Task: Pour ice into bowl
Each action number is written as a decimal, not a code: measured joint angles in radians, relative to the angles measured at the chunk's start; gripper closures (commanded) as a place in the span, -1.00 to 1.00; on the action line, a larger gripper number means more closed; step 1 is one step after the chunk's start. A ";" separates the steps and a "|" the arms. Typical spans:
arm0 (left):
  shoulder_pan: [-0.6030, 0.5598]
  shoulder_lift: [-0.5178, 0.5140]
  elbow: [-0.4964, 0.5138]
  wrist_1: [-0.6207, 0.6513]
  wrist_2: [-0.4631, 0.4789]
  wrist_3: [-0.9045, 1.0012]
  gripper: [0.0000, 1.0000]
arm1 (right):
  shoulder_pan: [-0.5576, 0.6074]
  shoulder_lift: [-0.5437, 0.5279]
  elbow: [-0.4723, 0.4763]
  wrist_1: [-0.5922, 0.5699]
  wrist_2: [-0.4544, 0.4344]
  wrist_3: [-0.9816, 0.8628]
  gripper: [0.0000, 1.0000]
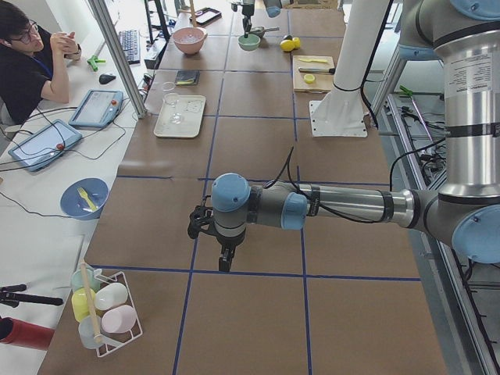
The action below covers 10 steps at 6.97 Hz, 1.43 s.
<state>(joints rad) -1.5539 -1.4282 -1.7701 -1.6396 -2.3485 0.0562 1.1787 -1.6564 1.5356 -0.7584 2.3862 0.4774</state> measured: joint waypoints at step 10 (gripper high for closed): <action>-0.001 0.000 0.005 -0.001 -0.009 0.000 -1.00 | 0.214 0.023 0.005 -0.264 -0.035 -0.322 -1.00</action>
<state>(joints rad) -1.5549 -1.4277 -1.7654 -1.6402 -2.3579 0.0567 1.3922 -1.6331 1.5408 -1.0219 2.3517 0.1553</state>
